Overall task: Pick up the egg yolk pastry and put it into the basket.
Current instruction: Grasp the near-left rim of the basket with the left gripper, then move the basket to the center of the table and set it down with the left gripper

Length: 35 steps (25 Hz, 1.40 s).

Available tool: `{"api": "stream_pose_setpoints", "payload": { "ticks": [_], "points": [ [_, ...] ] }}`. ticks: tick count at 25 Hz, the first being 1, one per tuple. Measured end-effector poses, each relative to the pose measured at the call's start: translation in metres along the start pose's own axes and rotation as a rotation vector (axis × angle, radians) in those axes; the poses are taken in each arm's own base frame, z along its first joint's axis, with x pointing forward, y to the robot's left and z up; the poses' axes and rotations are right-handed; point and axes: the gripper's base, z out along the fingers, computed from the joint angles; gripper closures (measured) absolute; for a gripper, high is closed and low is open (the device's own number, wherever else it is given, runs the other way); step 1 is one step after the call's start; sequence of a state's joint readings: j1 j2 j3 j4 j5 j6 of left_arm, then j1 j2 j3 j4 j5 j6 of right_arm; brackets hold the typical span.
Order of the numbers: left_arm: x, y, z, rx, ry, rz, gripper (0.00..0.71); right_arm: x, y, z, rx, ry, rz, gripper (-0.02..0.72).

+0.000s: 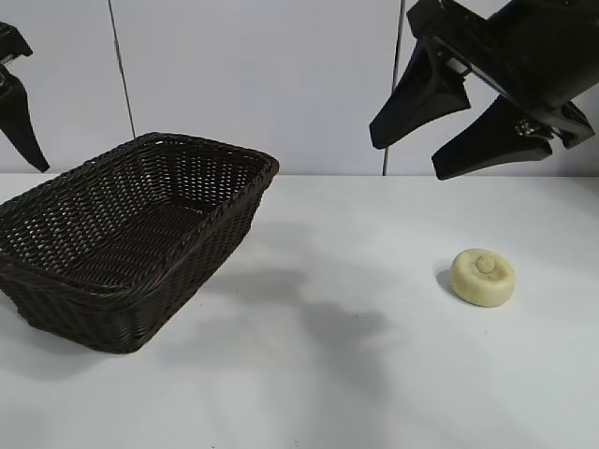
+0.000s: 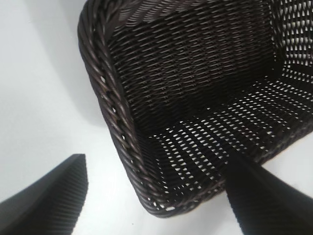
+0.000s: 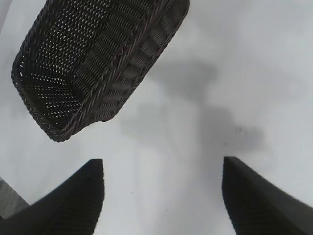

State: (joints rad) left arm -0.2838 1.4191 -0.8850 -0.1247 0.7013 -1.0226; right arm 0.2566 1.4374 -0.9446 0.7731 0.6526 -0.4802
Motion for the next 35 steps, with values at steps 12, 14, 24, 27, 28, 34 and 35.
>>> {"api": "stream_pose_setpoints", "payload": {
  "ticks": [12,14,24,27,28,34,35],
  "points": [
    [-0.005,0.004,0.080,-0.143,0.070,-0.037,0.146,0.000,0.000,0.000,0.000,-0.001,0.000,0.206],
    [-0.005,0.006,0.088,-0.159,0.078,-0.042,0.146,0.000,0.000,0.000,0.000,-0.001,0.000,0.206],
    [-0.005,0.005,0.095,-0.157,0.085,-0.075,0.543,0.000,0.000,0.000,0.000,-0.001,0.000,0.206],
    [-0.006,0.002,0.095,-0.134,0.071,-0.086,0.611,0.000,0.000,0.000,0.000,-0.001,0.000,0.206],
    [-0.006,0.003,0.095,-0.139,0.076,-0.085,0.611,0.000,0.000,0.000,0.000,-0.001,0.000,0.206],
    [-0.009,-0.009,0.083,-0.130,0.087,-0.056,0.611,0.000,0.000,0.000,0.000,-0.001,0.000,0.206],
    [-0.010,-0.012,0.079,-0.125,0.088,-0.042,0.611,0.000,0.000,0.000,0.000,-0.001,0.000,0.206]
  ]
}}
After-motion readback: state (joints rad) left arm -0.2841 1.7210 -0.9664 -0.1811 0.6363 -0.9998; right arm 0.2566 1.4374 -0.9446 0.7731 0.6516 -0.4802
